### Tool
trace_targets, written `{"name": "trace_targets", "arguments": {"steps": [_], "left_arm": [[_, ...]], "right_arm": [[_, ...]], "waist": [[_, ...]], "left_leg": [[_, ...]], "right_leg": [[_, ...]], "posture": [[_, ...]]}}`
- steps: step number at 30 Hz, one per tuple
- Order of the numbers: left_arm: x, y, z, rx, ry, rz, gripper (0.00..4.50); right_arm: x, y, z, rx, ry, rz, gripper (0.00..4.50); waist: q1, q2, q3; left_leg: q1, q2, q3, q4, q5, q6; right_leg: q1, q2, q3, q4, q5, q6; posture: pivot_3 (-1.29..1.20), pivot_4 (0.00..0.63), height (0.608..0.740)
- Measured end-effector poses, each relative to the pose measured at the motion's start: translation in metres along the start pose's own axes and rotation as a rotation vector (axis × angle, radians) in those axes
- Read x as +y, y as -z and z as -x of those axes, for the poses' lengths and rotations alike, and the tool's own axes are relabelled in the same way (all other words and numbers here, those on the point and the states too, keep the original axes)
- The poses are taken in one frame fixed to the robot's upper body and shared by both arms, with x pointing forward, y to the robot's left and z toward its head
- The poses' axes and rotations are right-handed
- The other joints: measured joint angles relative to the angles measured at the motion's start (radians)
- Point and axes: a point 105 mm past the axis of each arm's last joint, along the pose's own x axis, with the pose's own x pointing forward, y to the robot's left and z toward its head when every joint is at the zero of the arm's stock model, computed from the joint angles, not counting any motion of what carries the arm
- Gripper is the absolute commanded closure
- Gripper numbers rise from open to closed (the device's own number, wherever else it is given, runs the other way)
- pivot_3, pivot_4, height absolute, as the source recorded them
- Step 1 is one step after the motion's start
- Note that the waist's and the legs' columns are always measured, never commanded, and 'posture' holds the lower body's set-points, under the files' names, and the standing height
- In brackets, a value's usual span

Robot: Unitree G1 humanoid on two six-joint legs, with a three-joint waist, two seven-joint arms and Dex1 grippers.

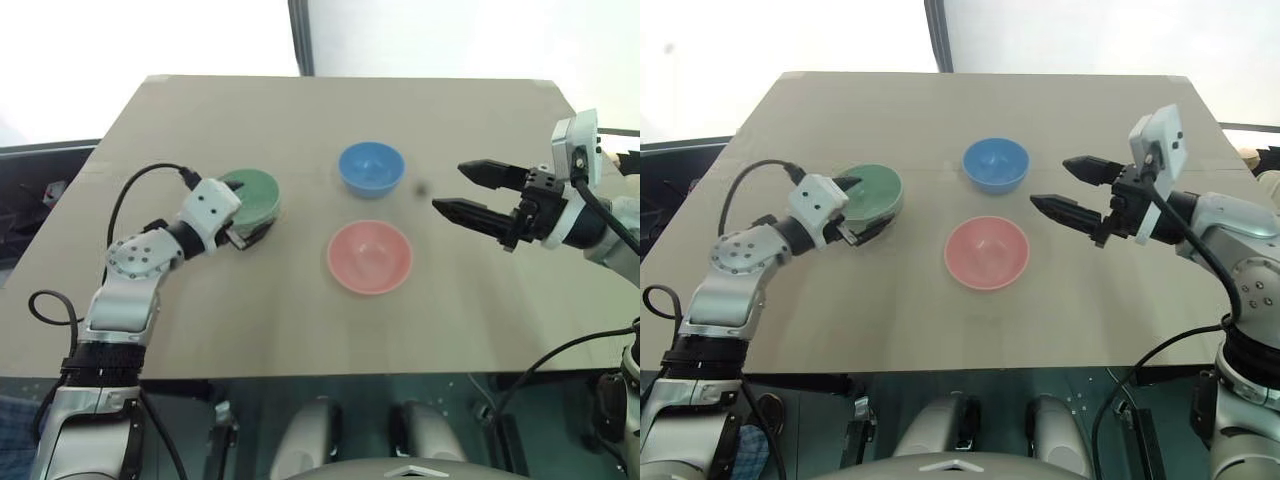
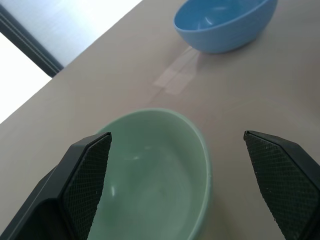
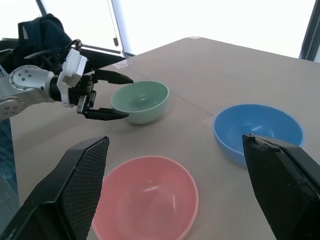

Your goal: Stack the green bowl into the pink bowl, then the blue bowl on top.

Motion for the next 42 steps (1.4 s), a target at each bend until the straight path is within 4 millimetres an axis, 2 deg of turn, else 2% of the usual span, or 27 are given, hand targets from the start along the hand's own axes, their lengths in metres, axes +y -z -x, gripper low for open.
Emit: {"name": "trace_targets", "arguments": {"steps": [7,11,12,13,15,16,19,20,26,29,32,36,38,40,41,42], "left_arm": [[-0.003,0.034,-0.005,0.156,0.019,-0.063,0.0],[0.0,0.035,-0.01,0.163,0.017,-0.094,1.07],[0.001,0.034,-0.012,0.158,0.018,-0.097,1.55],[-0.001,0.031,-0.015,0.147,0.024,-0.103,1.81],[-0.002,0.03,-0.017,0.143,0.027,-0.108,2.61],[-0.002,0.03,-0.017,0.142,0.028,-0.11,2.84],[-0.001,0.028,-0.02,0.136,0.028,-0.118,4.13],[0.0,0.028,-0.02,0.134,0.027,-0.117,4.32],[0.003,0.02,-0.025,0.115,0.04,-0.12,4.32],[0.007,0.003,-0.033,0.068,0.056,-0.138,4.32],[0.0,-0.034,-0.046,-0.066,0.137,-0.189,4.32],[-0.027,-0.078,-0.052,-0.227,0.308,-0.278,4.32],[-0.056,-0.098,-0.044,-0.321,0.503,-0.336,4.32],[-0.071,-0.106,-0.039,-0.357,0.59,-0.369,4.32],[-0.088,-0.111,-0.03,-0.383,0.715,-0.423,4.32],[-0.092,-0.112,-0.027,-0.391,0.748,-0.444,4.32]], "right_arm": [[-0.001,0.004,0.0,0.013,0.015,0.003,0.04],[-0.001,0.003,0.001,0.011,0.02,0.007,0.0],[-0.001,0.004,0.001,0.012,0.021,0.007,0.0],[-0.001,0.004,0.001,0.014,0.028,0.007,0.0],[-0.002,0.005,0.002,0.014,0.031,0.005,0.0],[-0.002,0.005,0.002,0.014,0.032,0.004,0.0],[-0.002,0.006,0.003,0.016,0.043,0.004,0.0],[-0.002,0.006,0.003,0.018,0.042,0.004,0.0],[-0.002,0.005,0.003,0.02,0.044,0.008,0.0],[-0.001,0.004,0.003,0.019,0.042,0.019,0.0],[0.0,0.004,0.002,0.021,0.034,0.018,0.0],[0.001,0.006,0.0,0.025,0.025,0.013,0.0],[0.0,0.005,0.0,0.023,0.027,0.017,0.0],[0.0,0.004,0.0,0.021,0.029,0.017,0.0],[0.0,0.004,0.0,0.019,0.034,0.017,0.0],[0.0,0.004,0.0,0.019,0.035,0.017,0.0]], "waist": [[0.003,0.0,0.0],[0.004,0.0,0.0],[0.004,0.0,0.0],[0.002,0.0,0.0],[0.002,0.0,0.0],[0.001,0.0,0.0],[0.001,0.0,0.0],[0.001,0.0,0.0],[0.004,0.0,0.0],[0.004,-0.001,0.0],[0.005,-0.001,0.0],[0.0,-0.001,0.0],[-0.003,-0.001,0.0],[-0.002,-0.001,0.0],[-0.003,-0.001,0.0],[-0.003,-0.001,0.0]], "left_leg": [[0.0,0.0,0.0,0.0,-0.001,0.001],[0.0,0.0,0.0,0.0,-0.001,0.001],[0.0,0.0,0.0,0.0,-0.001,0.001],[0.0,0.0,0.0,0.0,-0.001,0.001],[0.0,0.0,0.0,0.0,-0.001,0.001],[0.0,0.0,0.0,0.0,-0.001,0.001],[0.0,0.0,0.0,0.0,0.0,0.001],[0.0,0.0,0.0,0.0,-0.001,0.001],[-0.001,0.0,0.0,0.001,0.0,0.001],[-0.001,0.0,0.0,0.002,0.0,0.001],[-0.002,0.0,0.0,0.003,0.0,0.001],[-0.002,0.0,0.0,0.003,-0.001,0.001],[-0.002,0.0,0.001,0.003,0.0,0.001],[-0.002,0.0,0.001,0.003,0.0,0.001],[-0.002,0.0,0.001,0.004,0.0,0.001],[-0.002,0.0,0.001,0.004,0.0,0.001]], "right_leg": [[0.0,0.0,0.0,0.0,0.0,0.0],[0.0,0.0,0.0,0.0,0.0,0.0],[0.0,0.0,0.0,0.0,0.0,0.0],[0.0,0.0,0.0,0.0,0.0,0.0],[0.0,0.0,0.0,0.0,0.0,0.0],[0.0,0.0,0.0,0.0,0.0,0.0],[0.0,0.0,0.0,0.0,0.0,0.0],[0.0,0.0,0.0,0.0,0.0,0.0],[0.0,0.0,0.0,0.0,0.0,0.0],[0.0,0.0,0.0,0.0,0.0,0.0],[0.0,0.0,-0.001,0.0,0.0,0.0],[0.0,0.0,0.0,0.0,0.0,0.0],[0.0,0.001,0.0,0.0,0.0,0.0],[0.0,0.001,0.0,0.0,0.0,0.0],[0.0,0.001,0.0,0.001,0.0,0.0],[0.0,0.001,0.0,0.001,0.0,0.0]], "posture": [[0.0,0.15,0.74],[0.0,0.15,0.74],[0.0,0.15,0.74],[0.0,0.15,0.74],[0.0,0.15,0.74],[0.0,0.15,0.74],[0.0,0.15,0.74],[0.0,0.15,0.74],[0.0,0.15,0.74],[0.0,0.15,0.74],[0.0,0.15,0.74],[0.0,0.15,0.74],[0.0,0.15,0.74],[0.0,0.15,0.74],[0.0,0.15,0.74],[0.0,0.15,0.74]]}}
